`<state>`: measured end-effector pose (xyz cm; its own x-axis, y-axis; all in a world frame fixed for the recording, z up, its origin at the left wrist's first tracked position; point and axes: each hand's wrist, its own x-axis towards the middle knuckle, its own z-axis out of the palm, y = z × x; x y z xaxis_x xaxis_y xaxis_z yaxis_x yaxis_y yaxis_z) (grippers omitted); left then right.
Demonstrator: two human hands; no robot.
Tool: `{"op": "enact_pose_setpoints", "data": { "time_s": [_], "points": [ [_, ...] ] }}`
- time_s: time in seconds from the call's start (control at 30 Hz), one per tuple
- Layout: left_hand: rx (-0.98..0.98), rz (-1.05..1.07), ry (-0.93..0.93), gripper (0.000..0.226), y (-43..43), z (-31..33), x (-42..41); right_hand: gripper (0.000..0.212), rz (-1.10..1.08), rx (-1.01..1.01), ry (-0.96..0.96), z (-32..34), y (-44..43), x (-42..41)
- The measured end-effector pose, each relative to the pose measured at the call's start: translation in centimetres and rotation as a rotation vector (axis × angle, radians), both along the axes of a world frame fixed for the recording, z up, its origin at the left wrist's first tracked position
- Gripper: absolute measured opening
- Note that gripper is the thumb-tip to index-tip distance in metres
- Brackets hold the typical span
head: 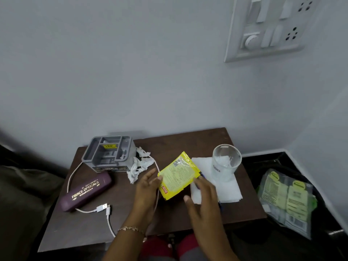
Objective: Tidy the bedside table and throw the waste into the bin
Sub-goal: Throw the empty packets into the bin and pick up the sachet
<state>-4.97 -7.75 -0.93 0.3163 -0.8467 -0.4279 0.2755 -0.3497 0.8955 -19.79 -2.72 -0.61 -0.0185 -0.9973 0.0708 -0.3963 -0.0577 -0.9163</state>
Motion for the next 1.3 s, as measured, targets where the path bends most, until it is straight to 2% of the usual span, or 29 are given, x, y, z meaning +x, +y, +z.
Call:
{"op": "enact_pose_setpoints", "data": {
  "time_s": [0.07, 0.13, 0.2, 0.27, 0.4, 0.47, 0.63, 0.8, 1.07, 1.17, 1.3],
  "points": [
    [-0.005, -0.015, -0.009, 0.041, -0.2, 0.0, 0.1, 0.046, -0.155, 0.192, -0.235, 0.6, -1.4, 0.3],
    [-0.003, -0.022, -0.032, 0.042, -0.6, -0.1, 0.1, 0.043, -0.191, 0.355, -0.430, 1.1, -2.9, 0.9],
    [0.007, -0.043, -0.068, 0.039, -0.8, -0.2, -0.3, 0.029, -0.200, 0.383, -0.431, 1.0, -3.8, 1.7],
    [0.010, -0.043, -0.074, 0.039, -0.5, 0.1, -0.7, 0.007, -0.210, 0.333, -0.336, 1.1, -4.1, 2.3],
    [-0.044, 0.023, -0.173, 0.034, 0.8, 2.4, -2.1, 0.012, -0.236, 0.187, -0.210, 2.9, -3.4, 1.3],
    [-0.101, -0.015, -0.187, 0.027, 1.6, 3.8, -3.0, 0.010, -0.244, 0.146, -0.256, 4.2, -2.4, -0.2],
    [-0.129, -0.171, -0.036, 0.014, 4.5, 6.8, -6.2, 0.005, -0.253, 0.173, -0.486, 6.2, 1.1, -5.4],
    [-0.053, -0.272, -0.012, 0.007, 6.4, 6.0, -11.7, 0.014, -0.480, 0.269, -0.700, 4.5, 4.2, -10.8],
    [0.074, -0.514, 0.069, 0.010, 4.3, 0.2, -22.7, 0.007, -0.897, 0.265, -0.763, -0.6, 4.1, -19.6],
    [0.005, -0.562, -0.046, 0.017, 2.4, -1.6, -26.7, 0.014, -0.965, 0.210, -0.676, -2.8, 2.6, -22.5],
    [-0.100, -0.606, -0.191, 0.029, -0.5, -2.3, -30.3, 0.009, -0.976, 0.168, -0.478, -5.4, -1.3, -25.4]
  ]
}}
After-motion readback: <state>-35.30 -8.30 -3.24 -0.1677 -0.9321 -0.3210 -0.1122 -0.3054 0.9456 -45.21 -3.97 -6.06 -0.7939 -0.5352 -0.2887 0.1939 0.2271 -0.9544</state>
